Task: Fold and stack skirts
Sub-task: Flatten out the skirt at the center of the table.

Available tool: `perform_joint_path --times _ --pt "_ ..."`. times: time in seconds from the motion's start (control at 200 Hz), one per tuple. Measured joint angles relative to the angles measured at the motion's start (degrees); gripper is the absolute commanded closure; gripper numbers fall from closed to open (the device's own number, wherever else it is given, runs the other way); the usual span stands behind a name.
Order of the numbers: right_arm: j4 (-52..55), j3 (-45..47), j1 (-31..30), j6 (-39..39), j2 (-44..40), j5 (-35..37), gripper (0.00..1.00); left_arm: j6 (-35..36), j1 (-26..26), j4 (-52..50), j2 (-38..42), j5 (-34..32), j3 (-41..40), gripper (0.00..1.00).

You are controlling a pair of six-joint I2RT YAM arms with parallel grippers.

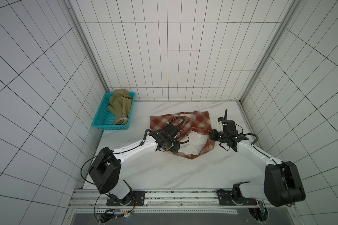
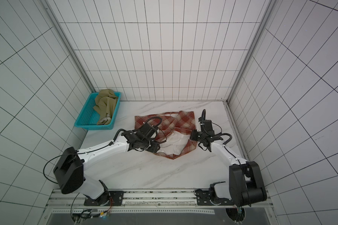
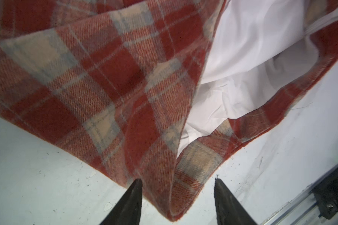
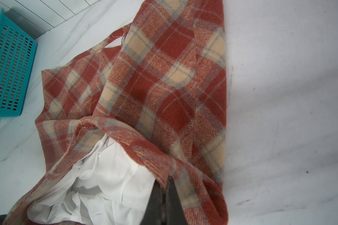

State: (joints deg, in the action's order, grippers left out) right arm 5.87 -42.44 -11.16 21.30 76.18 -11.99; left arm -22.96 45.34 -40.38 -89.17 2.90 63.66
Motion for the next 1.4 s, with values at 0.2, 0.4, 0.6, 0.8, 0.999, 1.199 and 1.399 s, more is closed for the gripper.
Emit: perform_joint_path --times 0.2,0.4,0.6,0.8,0.999,1.199,1.399 --pt "-0.3 0.0 0.0 -0.2 -1.2 -1.1 1.00 -1.0 0.7 -0.6 -1.4 -5.2 -1.0 0.50" --pt "-0.3 0.0 0.0 -0.2 -2.6 -1.5 1.00 -2.2 0.7 -0.7 -3.1 -8.5 -2.5 0.69" --pt "-0.3 0.0 0.0 -0.5 -3.4 -1.7 1.00 -2.7 0.7 -0.7 -3.3 -9.3 -4.4 0.92" --pt "0.3 0.0 0.0 -0.6 -3.8 -1.8 1.00 -2.5 0.7 -0.8 -3.3 -10.3 -4.7 1.00" --pt "2.4 -0.5 0.1 -1.0 -6.1 -1.8 1.00 0.5 -4.5 -5.0 -1.9 -11.1 0.2 1.00" --pt "7.6 -11.3 0.3 -1.9 -6.2 -2.8 1.00 7.1 -18.4 -7.0 2.7 -9.9 18.4 1.00" --pt "10.6 -25.7 0.0 -3.4 -10.4 -5.0 1.00 13.3 -21.8 -9.2 7.6 -6.1 34.4 1.00"
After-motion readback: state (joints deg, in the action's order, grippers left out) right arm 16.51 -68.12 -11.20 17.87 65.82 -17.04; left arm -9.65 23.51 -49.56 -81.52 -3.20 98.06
